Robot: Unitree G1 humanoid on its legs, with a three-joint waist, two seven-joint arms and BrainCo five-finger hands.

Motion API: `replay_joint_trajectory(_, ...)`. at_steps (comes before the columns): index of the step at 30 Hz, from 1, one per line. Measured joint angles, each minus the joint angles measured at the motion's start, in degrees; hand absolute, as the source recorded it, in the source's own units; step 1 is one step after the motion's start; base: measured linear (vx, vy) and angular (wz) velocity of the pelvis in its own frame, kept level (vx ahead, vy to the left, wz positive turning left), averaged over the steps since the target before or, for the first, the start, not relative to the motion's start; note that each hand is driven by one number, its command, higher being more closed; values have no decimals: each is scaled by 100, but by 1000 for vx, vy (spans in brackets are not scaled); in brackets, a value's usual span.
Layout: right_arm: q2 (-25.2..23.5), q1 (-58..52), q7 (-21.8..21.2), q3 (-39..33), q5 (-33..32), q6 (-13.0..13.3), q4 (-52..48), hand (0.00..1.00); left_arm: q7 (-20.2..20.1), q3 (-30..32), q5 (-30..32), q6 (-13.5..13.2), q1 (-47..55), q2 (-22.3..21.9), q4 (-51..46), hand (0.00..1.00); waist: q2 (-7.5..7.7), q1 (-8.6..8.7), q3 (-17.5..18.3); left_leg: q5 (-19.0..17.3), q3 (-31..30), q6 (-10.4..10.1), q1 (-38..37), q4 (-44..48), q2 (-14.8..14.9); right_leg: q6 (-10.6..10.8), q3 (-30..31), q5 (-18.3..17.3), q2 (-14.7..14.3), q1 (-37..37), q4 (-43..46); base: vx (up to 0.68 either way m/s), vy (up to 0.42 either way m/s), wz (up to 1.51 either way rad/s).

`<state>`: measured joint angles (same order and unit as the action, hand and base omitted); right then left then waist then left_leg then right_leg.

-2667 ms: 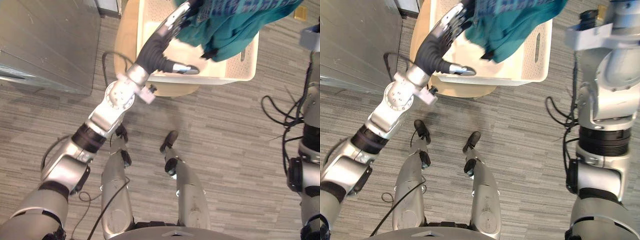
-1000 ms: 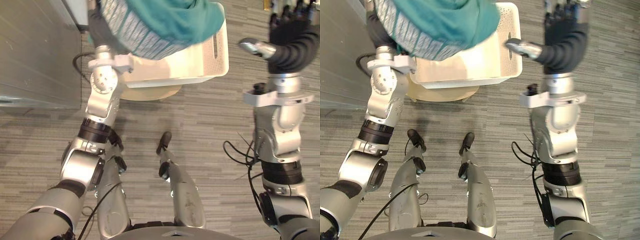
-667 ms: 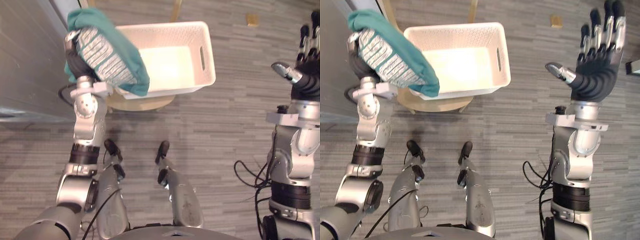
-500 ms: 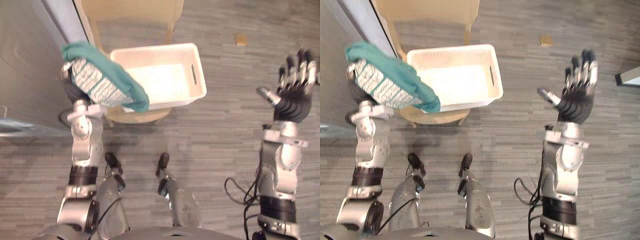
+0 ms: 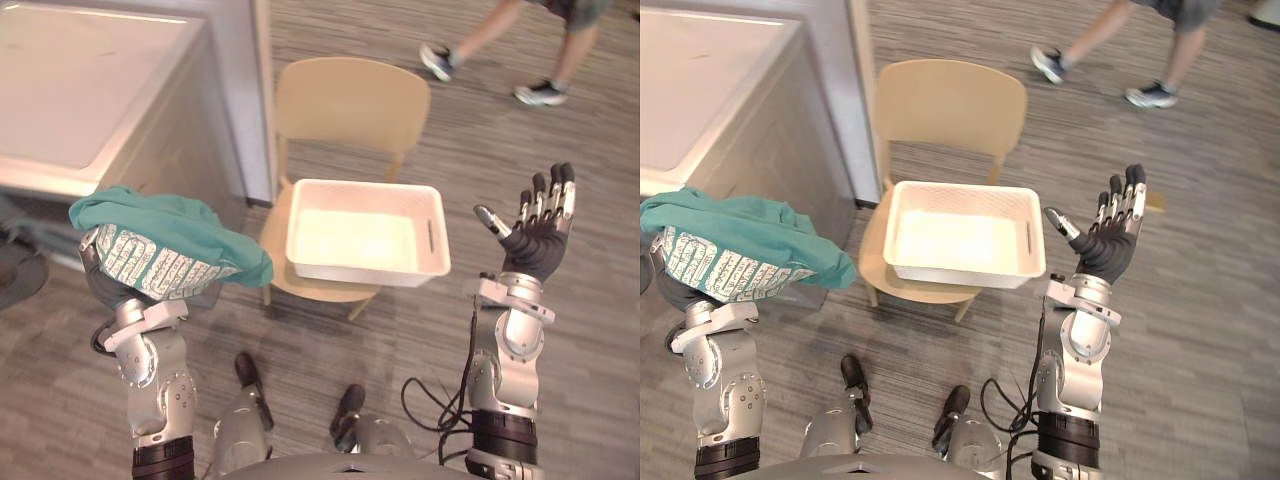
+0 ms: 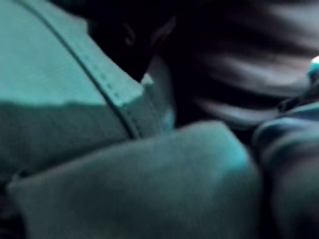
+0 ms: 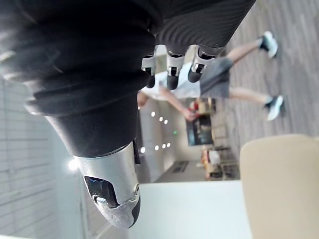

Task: Pick up the laundry basket with both hands and put the clothes into the washing machine.

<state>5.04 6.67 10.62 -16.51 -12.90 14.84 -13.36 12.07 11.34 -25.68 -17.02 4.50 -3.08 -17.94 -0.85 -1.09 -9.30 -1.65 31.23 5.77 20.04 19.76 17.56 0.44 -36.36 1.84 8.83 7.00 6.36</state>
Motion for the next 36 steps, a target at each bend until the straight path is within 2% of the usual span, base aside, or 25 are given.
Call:
replay_joint_trajectory(2,7,14,82,9,212,7,-93,0,11,-144,6,-11,205,-44,-4,100,-115,-33,83,-469,609,65,-351,1578,471,59,-193,-67,35,-279,143,60,15,44)
replay_joint_trajectory(3,13,-60,86,4,211,18,-194,0,10,-242,8,-15,254,-42,-3,100,-188,9,156,-626,693,-15,-467,1553,481,96,-328,-100,34,-330,185,65,73,108)
replay_joint_trajectory(4,-5,-118,124,-101,206,124,-318,0,-1,-353,60,-18,275,-32,-6,100,-240,149,248,-647,766,-82,-463,963,159,190,-607,-235,143,-318,349,11,131,166)
replay_joint_trajectory(5,-23,-133,143,-249,206,176,-331,0,10,-440,118,-21,182,-19,18,100,-75,316,344,-582,701,-260,-565,63,-359,202,-999,-259,443,-286,285,-6,151,176)
replay_joint_trajectory(6,-25,-156,145,-315,208,187,-339,0,17,-480,120,-25,155,-32,32,100,-38,325,368,-788,1042,-135,-629,97,-381,202,-1267,-165,517,-324,235,-10,125,154)
replay_joint_trajectory(8,-14,-208,190,-370,207,190,-340,0,29,-575,120,-48,203,-41,96,100,-148,341,407,-1162,1744,-463,-689,496,-53,319,-1751,-23,539,-460,271,-1,132,133)
replay_joint_trajectory(11,-84,-255,242,-573,206,188,-344,0,-9,-911,121,-46,180,-37,382,100,-158,399,408,-993,1288,-251,-485,445,-595,383,-2092,-1,1092,-715,694,-6,316,167)
replay_joint_trajectory(12,-148,-268,242,-608,209,192,-361,0,-29,-1024,122,-45,185,-43,502,100,-146,411,412,-1024,973,-192,-484,309,-1011,324,-2010,-150,1500,-753,1181,39,376,172)
replay_joint_trajectory(14,-260,-437,238,-670,223,196,-374,0,-116,-1271,122,-32,190,-56,661,100,-151,496,407,-1154,299,17,-551,152,-1670,-226,-1223,-425,2122,-654,2178,72,378,184)
replay_joint_trajectory(15,-329,-624,218,-678,242,172,-373,0,-156,-1398,122,-38,184,-19,756,100,-159,512,402,-1251,-202,149,-637,-15,-2069,-798,-16,-896,2148,-307,2984,103,320,182)
replay_joint_trajectory(17,-557,-957,197,-681,313,149,-379,0,-235,-1414,119,-32,209,1,1056,100,-178,646,372,-1170,-761,71,-1133,-653,-2544,-329,2086,-1562,1194,416,4012,125,277,176)
replay_joint_trajectory(19,-559,-1096,195,-679,309,150,-425,0,-244,-1408,119,-28,260,20,1121,100,-248,668,350,-1125,-1003,-355,-1566,-1179,-2686,-328,2320,-1810,593,755,4179,140,165,87)
replay_joint_trajectory(20,-695,-1110,193,-671,307,163,-439,0,-251,-1408,122,-42,269,153,1198,100,-40,718,268,-1870,-655,-923,-1591,-574,-2500,-342,2300,-1862,422,1064,3963,225,110,79)
replay_joint_trajectory(21,-835,-1099,194,-696,305,172,-524,0,-271,-1418,130,-47,206,338,1167,100,132,792,212,-1961,-759,-65,-1406,172,-2267,-296,2262,-1843,462,1234,3868,311,42,91)
replay_joint_trajectory(22,-882,-1174,201,-783,293,245,-653,0,-295,-1536,158,-39,102,516,1202,100,82,900,164,-1819,-799,-71,-1518,129,-1915,62,2130,-1728,270,1491,3720,373,-97,97)
replay_joint_trajectory(23,-828,-1315,199,-825,236,235,-836,0,-283,-1559,167,89,121,470,1293,100,286,922,221,-1641,-763,-88,-1966,-306,-2120,43,2100,-1623,87,1611,3119,314,-69,76)
replay_joint_trajectory(24,-838,-1326,199,-834,214,250,-887,0,-283,-1572,173,89,126,469,1302,100,290,928,226,-1641,-769,-88,-2047,-377,-2146,33,2043,-1582,35,1630,3013,338,-9,54)
replay_joint_trajectory(25,-831,-1315,216,-918,176,311,-976,0,-284,-1611,216,89,135,465,1307,100,292,940,237,-1633,-789,-92,-2293,-669,-2291,-74,1746,-1313,-188,1645,2573,380,75,25)
replay_joint_trajectory(27,-698,-1322,213,-943,126,346,-1049,0,-293,-1664,229,101,132,403,1332,100,206,969,313,-1716,-877,-242,-2681,-909,-2390,-812,1455,-730,-585,1482,2040,435,90,31)
replay_joint_trajectory(28,-560,-1340,215,-963,70,348,-1071,0,-297,-1742,235,129,127,241,1429,100,-76,1047,377,-1760,-915,-389,-2694,-531,-2216,-835,1248,-898,-652,1261,1877,592,170,39)
replay_joint_trajectory(30,-500,-1361,203,-822,-115,341,-1319,0,-292,-1771,235,142,77,12,1427,100,-198,1103,280,-1590,-394,-511,-2145,1615,-1634,-803,1143,-1059,-679,700,1635,712,233,21)
replay_joint_trajectory(31,-503,-1473,249,-602,-139,345,-1679,0,-311,-1782,226,150,135,-37,1400,100,-140,970,259,-573,51,-310,-1750,3266,-971,-635,1521,-1168,-707,252,1455,472,187,-35)
replay_joint_trajectory(32,-497,-1505,252,-516,-138,360,-1887,0,-345,-1797,225,150,192,-17,1352,100,-120,836,261,-320,209,-176,-1580,3941,-662,-557,1714,-1216,-726,47,1382,552,258,-93)
replay_joint_trajectory(34,-516,-1573,253,-509,-134,567,-2268,0,-388,-1897,229,105,379,-29,1141,100,-45,571,338,-607,-163,-232,-735,5472,-102,-257,2243,-1364,-573,-391,1226,565,361,-130)
replay_joint_trajectory(36,-645,-1553,250,-559,-142,623,-2180,0,-414,-1874,228,81,396,-22,1162,100,62,552,349,-1020,-641,-340,164,5432,197,13,2731,-1378,-156,-579,1182,518,435,-115)
